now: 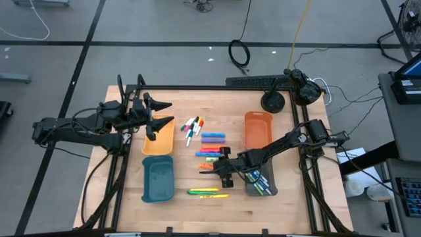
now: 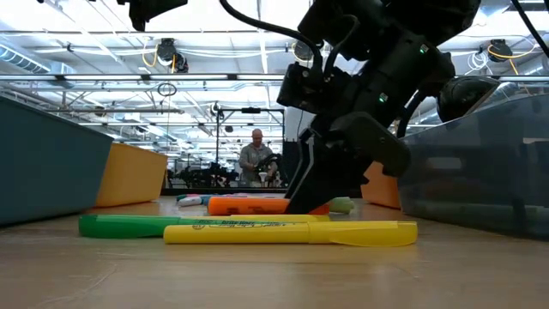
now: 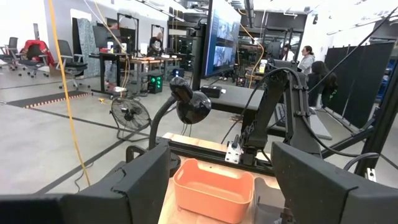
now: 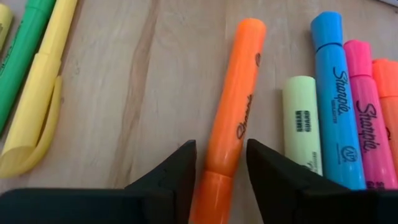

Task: Pick & Place Markers
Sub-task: Put the bottom orange highlighter into the orange bin

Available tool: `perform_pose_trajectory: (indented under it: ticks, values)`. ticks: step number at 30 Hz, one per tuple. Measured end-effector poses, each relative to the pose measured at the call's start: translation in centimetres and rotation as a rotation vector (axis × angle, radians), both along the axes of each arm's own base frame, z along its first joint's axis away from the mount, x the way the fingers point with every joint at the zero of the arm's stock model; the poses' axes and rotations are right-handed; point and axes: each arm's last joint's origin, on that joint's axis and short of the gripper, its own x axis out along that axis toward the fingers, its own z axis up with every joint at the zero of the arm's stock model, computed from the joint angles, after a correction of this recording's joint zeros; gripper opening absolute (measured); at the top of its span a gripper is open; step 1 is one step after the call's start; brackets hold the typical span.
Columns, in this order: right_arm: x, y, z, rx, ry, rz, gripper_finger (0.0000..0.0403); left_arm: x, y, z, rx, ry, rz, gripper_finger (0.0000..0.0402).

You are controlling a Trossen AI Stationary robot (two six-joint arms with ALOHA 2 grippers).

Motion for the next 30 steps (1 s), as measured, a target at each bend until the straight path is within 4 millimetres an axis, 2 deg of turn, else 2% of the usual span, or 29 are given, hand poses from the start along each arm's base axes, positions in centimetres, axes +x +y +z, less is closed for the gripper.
perform_pose_trajectory:
  ticks: [8,18,30]
  values:
    - [-0.1,-0.1,-0.1,-0.010,0.019,0.001,0.0048,0.0,0.0,0.0,0.000,0.000,0.000,0.0282]
    - [-0.3,-0.2,0.1,-0.023,0.026,0.020,0.0058,0.0,0.0,0.0,0.000,0.000,0.000,0.0282]
    - [-0.7,0.4,2.8,0.080,-0.034,0.098,0.0055,0.0,0.0,0.0,0.000,0.000,0.000,0.0282]
